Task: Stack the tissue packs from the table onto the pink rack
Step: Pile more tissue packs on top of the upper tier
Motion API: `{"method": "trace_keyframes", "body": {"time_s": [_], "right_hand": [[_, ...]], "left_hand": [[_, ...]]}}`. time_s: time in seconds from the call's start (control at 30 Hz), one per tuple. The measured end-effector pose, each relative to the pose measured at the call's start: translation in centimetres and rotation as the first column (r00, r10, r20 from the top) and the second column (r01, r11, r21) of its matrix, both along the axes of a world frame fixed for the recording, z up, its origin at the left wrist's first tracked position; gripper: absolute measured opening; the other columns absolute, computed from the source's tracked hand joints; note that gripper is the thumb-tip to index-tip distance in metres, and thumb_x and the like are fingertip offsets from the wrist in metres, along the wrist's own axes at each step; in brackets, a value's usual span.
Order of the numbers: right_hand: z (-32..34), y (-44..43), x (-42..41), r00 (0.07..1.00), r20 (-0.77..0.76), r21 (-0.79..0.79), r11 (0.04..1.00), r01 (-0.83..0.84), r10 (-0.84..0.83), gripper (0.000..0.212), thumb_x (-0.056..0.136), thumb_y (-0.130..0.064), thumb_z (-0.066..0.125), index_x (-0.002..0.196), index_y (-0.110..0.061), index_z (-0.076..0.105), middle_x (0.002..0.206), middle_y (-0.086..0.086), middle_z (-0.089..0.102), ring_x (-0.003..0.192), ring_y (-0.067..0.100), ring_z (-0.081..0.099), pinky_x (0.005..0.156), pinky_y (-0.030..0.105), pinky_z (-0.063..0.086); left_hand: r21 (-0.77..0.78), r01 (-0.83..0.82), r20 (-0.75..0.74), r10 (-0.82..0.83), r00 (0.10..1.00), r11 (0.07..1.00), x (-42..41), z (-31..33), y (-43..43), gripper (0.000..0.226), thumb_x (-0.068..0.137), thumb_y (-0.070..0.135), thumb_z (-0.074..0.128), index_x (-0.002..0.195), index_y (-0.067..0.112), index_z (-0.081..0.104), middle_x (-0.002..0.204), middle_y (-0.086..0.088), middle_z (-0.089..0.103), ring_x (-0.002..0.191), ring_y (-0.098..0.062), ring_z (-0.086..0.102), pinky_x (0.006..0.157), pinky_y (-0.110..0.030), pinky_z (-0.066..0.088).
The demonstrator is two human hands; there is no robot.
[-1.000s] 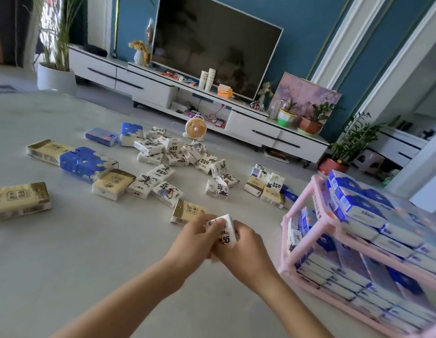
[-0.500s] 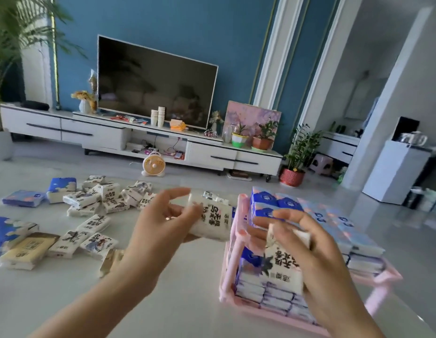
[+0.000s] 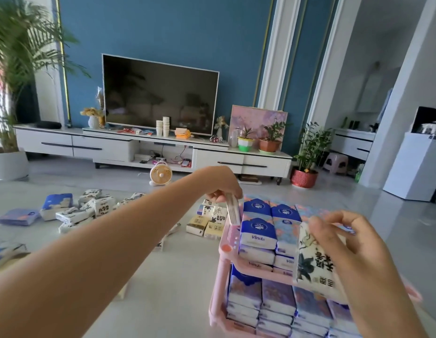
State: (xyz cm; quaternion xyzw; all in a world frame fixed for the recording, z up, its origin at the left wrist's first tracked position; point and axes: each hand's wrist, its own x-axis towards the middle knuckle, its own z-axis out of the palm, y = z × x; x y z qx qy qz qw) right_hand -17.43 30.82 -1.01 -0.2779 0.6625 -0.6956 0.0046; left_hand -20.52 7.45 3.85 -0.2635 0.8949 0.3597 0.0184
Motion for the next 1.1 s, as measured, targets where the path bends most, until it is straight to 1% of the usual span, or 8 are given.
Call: {"method": "trace_keyframes", "body": {"time_s": [0.07, 0.2, 0.37, 0.5, 0.7, 0.8, 0.93, 1.1], "right_hand": [[-0.2, -0.4, 0.0, 0.999, -0.041, 0.066, 0.997, 0.029, -0.027, 0.042, 0.061, -0.050, 0.059, 0.089, -0.018, 0.053, 0.069, -0.015, 0.070, 0.058, -0.001, 0.062, 0.065, 0.029, 0.041], [-0.6, -0.9, 0.0, 0.994, -0.088, 0.133, 0.989, 0.070, -0.059, 0.043, 0.060, -0.058, 0.056, 0.082, -0.022, 0.053, 0.080, -0.011, 0.072, 0.078, 0.025, 0.064, 0.080, 0.037, 0.046], [-0.6, -0.9, 0.2, 0.987, -0.109, 0.127, 0.983, 0.133, -0.119, 0.040, 0.060, -0.061, 0.056, 0.077, -0.025, 0.054, 0.067, -0.011, 0.061, 0.060, 0.010, 0.050, 0.064, 0.033, 0.040], [-0.2, -0.9, 0.3, 0.985, -0.100, 0.115, 0.982, 0.153, -0.142, 0.033, 0.066, -0.054, 0.059, 0.077, -0.024, 0.053, 0.055, -0.006, 0.051, 0.049, 0.011, 0.043, 0.054, 0.029, 0.038], [-0.5, -1.5, 0.7, 0.986, -0.114, 0.119, 0.983, 0.136, -0.123, 0.047, 0.056, -0.072, 0.064, 0.081, -0.034, 0.055, 0.082, -0.001, 0.065, 0.077, 0.030, 0.061, 0.078, 0.051, 0.050], [-0.2, -1.3, 0.7, 0.983, -0.129, 0.133, 0.980, 0.146, -0.129, 0.043, 0.061, -0.062, 0.060, 0.079, -0.024, 0.055, 0.080, -0.003, 0.061, 0.064, 0.021, 0.052, 0.064, 0.034, 0.044], [0.6, -1.2, 1.0, 0.986, -0.128, 0.173, 0.977, 0.123, -0.102, 0.034, 0.067, -0.046, 0.055, 0.082, -0.015, 0.054, 0.069, -0.004, 0.053, 0.046, -0.002, 0.046, 0.048, 0.008, 0.032], [0.6, -1.3, 0.9, 0.988, -0.136, 0.210, 0.972, 0.105, -0.077, 0.036, 0.063, -0.048, 0.053, 0.082, -0.017, 0.053, 0.072, -0.004, 0.056, 0.043, -0.008, 0.045, 0.055, 0.014, 0.035]], "left_hand": [[-0.021, 0.018, 0.059, -0.017, 0.998, 1.000, -0.9, -0.4, 0.2, 0.019, 0.091, 0.016, 0.056, 0.078, 0.004, 0.049, 0.061, -0.004, 0.045, 0.044, -0.009, 0.032, 0.036, -0.014, 0.028], [-0.067, 0.052, 0.092, -0.045, 0.995, 0.996, -1.5, -0.9, 0.8, 0.027, 0.095, 0.031, 0.049, 0.087, 0.005, 0.048, 0.060, -0.003, 0.043, 0.039, -0.008, 0.034, 0.034, -0.013, 0.029], [0.049, 0.013, -0.191, -0.003, 0.982, 0.999, -0.7, -1.3, 0.4, 0.031, 0.094, 0.027, 0.050, 0.109, 0.000, 0.051, 0.080, -0.012, 0.057, 0.056, -0.015, 0.054, 0.051, -0.019, 0.049], [-0.072, 0.106, -0.380, -0.126, 0.916, 0.992, 2.0, -2.1, 0.1, 0.021, 0.087, 0.006, 0.058, 0.108, 0.002, 0.064, 0.102, -0.010, 0.065, 0.076, -0.013, 0.059, 0.069, -0.020, 0.052], [-0.126, 0.107, -0.384, -0.148, 0.912, 0.986, 1.3, -3.6, -0.1, 0.025, 0.088, 0.012, 0.058, 0.111, 0.004, 0.065, 0.110, -0.007, 0.065, 0.084, -0.013, 0.057, 0.065, -0.018, 0.049], [-0.087, 0.113, -0.364, -0.137, 0.921, 0.990, 0.2, -3.6, -0.2, 0.025, 0.089, 0.012, 0.057, 0.110, 0.002, 0.065, 0.107, -0.010, 0.066, 0.080, -0.014, 0.056, 0.076, -0.025, 0.052], [-0.088, 0.127, -0.350, -0.150, 0.925, 0.988, -0.3, -3.2, -0.5, 0.025, 0.089, 0.011, 0.057, 0.110, 0.001, 0.064, 0.099, -0.007, 0.065, 0.070, -0.008, 0.055, 0.066, -0.019, 0.049], [-0.422, 0.157, -0.353, -0.321, 0.879, 0.893, 1.5, -3.7, -0.1, 0.029, 0.092, 0.010, 0.051, 0.121, 0.013, 0.057, 0.131, -0.004, 0.053, 0.119, -0.015, 0.049, 0.095, -0.024, 0.040]]}}
